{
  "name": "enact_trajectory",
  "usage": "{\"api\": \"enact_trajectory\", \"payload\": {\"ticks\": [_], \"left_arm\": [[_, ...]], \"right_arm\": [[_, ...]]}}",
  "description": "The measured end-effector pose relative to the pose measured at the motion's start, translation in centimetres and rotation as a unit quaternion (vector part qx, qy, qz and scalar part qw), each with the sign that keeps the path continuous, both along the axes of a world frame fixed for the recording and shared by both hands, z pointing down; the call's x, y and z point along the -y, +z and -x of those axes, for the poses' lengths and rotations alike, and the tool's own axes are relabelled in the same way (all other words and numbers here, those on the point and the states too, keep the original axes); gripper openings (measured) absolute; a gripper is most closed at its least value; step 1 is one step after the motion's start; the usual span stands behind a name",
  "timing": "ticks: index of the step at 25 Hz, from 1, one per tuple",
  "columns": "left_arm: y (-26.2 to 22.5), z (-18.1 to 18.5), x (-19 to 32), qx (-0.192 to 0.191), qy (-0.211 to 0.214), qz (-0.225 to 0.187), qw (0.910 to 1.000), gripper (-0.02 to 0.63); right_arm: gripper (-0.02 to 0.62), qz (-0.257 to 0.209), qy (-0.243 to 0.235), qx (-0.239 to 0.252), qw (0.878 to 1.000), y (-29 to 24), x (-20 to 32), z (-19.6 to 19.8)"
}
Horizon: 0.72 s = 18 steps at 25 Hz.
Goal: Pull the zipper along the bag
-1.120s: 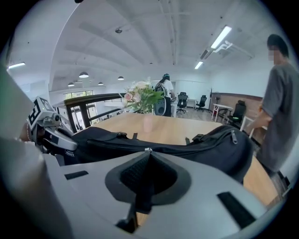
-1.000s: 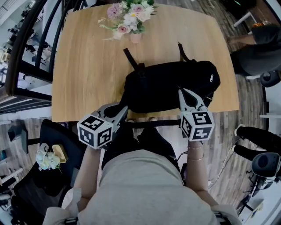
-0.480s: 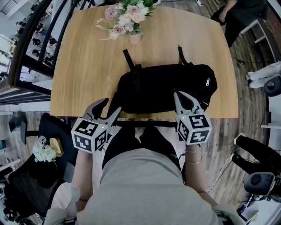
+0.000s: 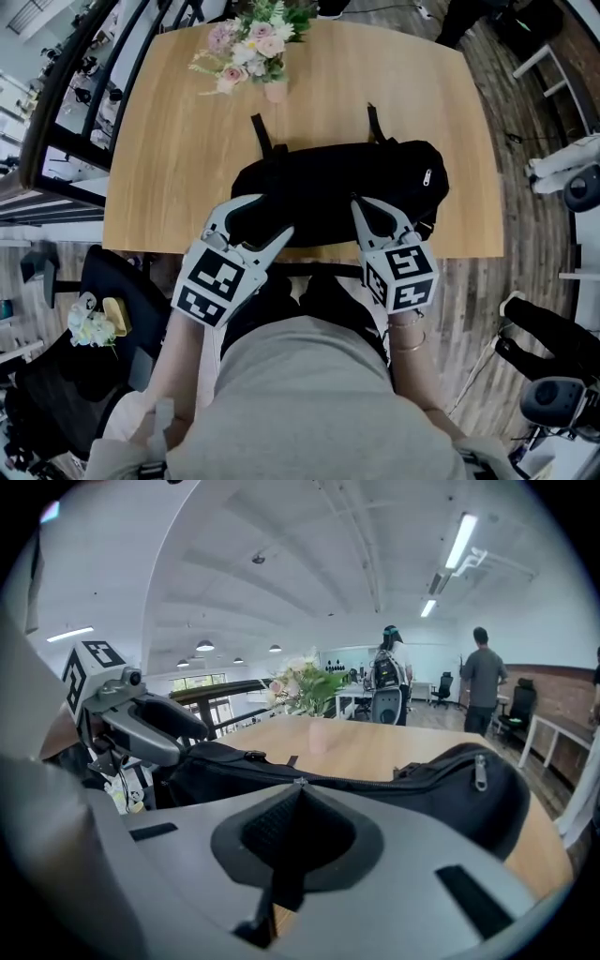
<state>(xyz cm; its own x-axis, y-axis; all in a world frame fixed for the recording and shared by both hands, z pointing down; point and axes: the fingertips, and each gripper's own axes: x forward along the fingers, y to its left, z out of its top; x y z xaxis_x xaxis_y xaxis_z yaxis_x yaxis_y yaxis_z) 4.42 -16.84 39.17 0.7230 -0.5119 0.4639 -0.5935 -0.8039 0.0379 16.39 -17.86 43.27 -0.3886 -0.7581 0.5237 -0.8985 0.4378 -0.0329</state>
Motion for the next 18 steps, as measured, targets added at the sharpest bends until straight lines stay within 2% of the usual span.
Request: {"api": "enact_trajectory", "payload": {"ticks": [2, 7, 10, 15, 17, 18], "left_arm": [[-0.3, -2.6, 0.2, -0.011, 0.021, -0.001, 0.9997, 0.236], [-0.2, -7.4, 0.4, -0.011, 0.055, 0.003, 0.9984, 0.236], [0.9, -8.9, 0.7, 0.012, 0.057, 0.003, 0.9983, 0.236], [2.2, -10.6, 1.1, 0.059, 0.06, -0.027, 0.9961, 0.231], [2.8, -10.9, 1.5, 0.079, 0.058, -0.034, 0.9946, 0.186], [3.1, -10.9, 1.7, 0.086, 0.054, -0.036, 0.9942, 0.14]], "right_arm": [[0.009, -0.004, -0.01, 0.0, 1.0, -0.3, 0.0, 0.1], [0.009, -0.01, -0.036, -0.005, 0.999, -0.5, -0.3, 0.0], [0.009, -0.011, -0.046, 0.003, 0.999, -0.8, -0.4, 0.0], [0.009, -0.012, -0.061, 0.013, 0.998, -1.1, -0.4, -0.1], [0.009, -0.015, -0.066, 0.009, 0.998, -1.3, -0.3, -0.1], [0.009, -0.016, -0.069, 0.004, 0.998, -1.3, -0.3, -0.1]]}}
